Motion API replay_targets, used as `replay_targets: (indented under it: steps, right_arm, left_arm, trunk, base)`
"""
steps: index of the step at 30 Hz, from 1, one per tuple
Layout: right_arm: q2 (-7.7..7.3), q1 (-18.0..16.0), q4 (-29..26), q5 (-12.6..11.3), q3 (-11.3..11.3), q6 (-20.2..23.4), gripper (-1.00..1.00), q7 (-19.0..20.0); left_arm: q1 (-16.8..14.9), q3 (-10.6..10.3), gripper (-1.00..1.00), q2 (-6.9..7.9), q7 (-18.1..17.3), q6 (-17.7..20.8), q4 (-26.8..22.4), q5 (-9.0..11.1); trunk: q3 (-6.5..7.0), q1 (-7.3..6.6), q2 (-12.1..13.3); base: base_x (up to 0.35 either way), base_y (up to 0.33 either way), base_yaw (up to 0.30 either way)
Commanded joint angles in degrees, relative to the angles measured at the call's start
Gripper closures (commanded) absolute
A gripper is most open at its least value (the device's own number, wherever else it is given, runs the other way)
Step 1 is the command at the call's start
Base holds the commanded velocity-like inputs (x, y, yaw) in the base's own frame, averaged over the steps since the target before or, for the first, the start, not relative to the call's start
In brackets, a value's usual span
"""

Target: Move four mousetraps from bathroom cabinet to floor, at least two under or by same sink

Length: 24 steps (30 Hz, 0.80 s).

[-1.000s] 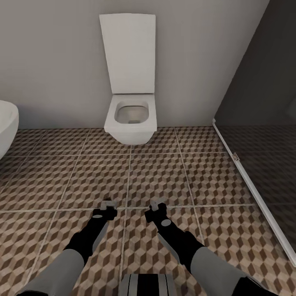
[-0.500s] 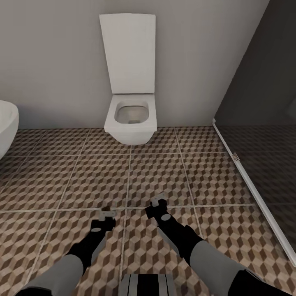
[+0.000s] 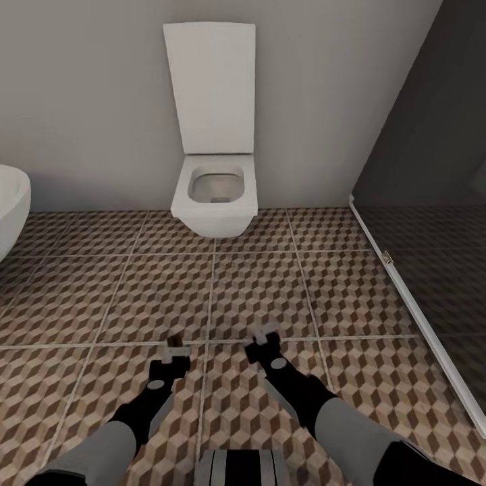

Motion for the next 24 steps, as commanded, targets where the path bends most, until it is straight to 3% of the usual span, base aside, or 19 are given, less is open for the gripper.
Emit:
replay_targets:
  steps: [1,10,24]
  right_arm:
    - [-0.06,-0.1,0.3,-0.5,0.5,-0.2,1.00,-0.5]
    - [-0.19,-0.1,1.1,-0.5,0.6,-3.4,1.00,-0.5]
    - [-0.21,-0.1,1.8,-0.5,0.7,-5.5,1.00,-0.5]
  left_arm:
    - [0.0,-0.5,1.00,0.04,0.0,-0.7,0.4,0.2]
    - [0.0,-0.5,1.00,0.06,-7.4,-3.6,0.7,0.1]
    - [0.0,-0.4,1.00,0.43,-8.5,-4.3,1.1,0.2]
  trunk:
    - [-0.03,-0.01,0.0]
    - [-0.03,-0.01,0.0]
    - [-0.03,-0.01,0.0]
  base:
    - [0.000,0.000,0.000]
    - [0.000,0.000,0.000]
    - [0.000,0.000,0.000]
